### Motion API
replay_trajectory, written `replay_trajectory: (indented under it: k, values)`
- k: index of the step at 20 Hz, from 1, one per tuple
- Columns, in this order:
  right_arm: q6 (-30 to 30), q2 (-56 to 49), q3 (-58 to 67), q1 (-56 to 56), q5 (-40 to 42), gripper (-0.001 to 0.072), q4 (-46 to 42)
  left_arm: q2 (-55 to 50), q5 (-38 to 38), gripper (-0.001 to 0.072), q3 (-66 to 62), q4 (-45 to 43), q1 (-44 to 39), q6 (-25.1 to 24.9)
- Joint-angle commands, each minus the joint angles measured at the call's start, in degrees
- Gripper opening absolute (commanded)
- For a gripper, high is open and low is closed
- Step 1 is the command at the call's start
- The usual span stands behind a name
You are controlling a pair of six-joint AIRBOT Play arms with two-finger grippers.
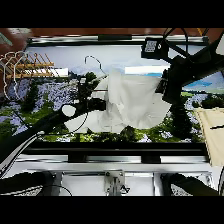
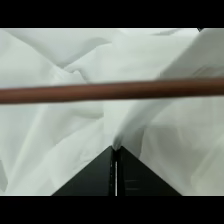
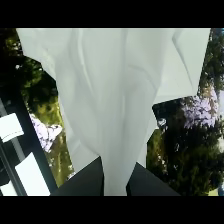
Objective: Fold the shirts.
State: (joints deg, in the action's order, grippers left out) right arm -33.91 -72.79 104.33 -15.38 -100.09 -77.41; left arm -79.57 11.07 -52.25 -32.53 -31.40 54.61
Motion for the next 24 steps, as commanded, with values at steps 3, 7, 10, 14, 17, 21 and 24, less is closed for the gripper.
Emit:
replay_trajectory:
  k: [3, 7, 10, 14, 17, 21, 24]
  values:
    - [-0.6, 0.0, 0.0, 0.0, 2.5, 0.0070, -3.2, 5.8, 11.0, 0.0053, 0.0, -7.5, 7.4, -0.2]
    - [-1.0, 0.0, 0.0, 0.0, 10.4, 0.0069, -2.7, 10.0, 17.6, 0.0053, -0.1, -10.8, 12.5, -0.2]
    - [0.2, 0.0, 0.0, 0.0, 14.9, 0.0069, 3.8, 11.4, 18.1, 0.0053, -0.4, -14.3, 16.6, -0.2]
    - [1.9, 0.1, 0.0, 0.0, 16.4, 0.0069, 11.1, 11.3, 18.2, 0.0052, -5.1, -14.5, 23.6, -0.2]
    - [2.6, 0.0, 0.0, 0.0, 16.4, 0.0069, 11.3, 11.2, 19.3, 0.0052, -10.1, -14.5, 27.6, -0.2]
    - [3.4, 0.0, 0.0, 0.0, 16.4, 0.0068, 11.4, 11.2, 25.1, 0.0053, -14.3, -14.4, 31.3, -3.0]
    - [4.3, 0.0, 0.0, 0.0, 16.4, 0.0068, 11.6, 11.2, 26.1, 0.0053, -16.2, -14.5, 33.3, -3.0]
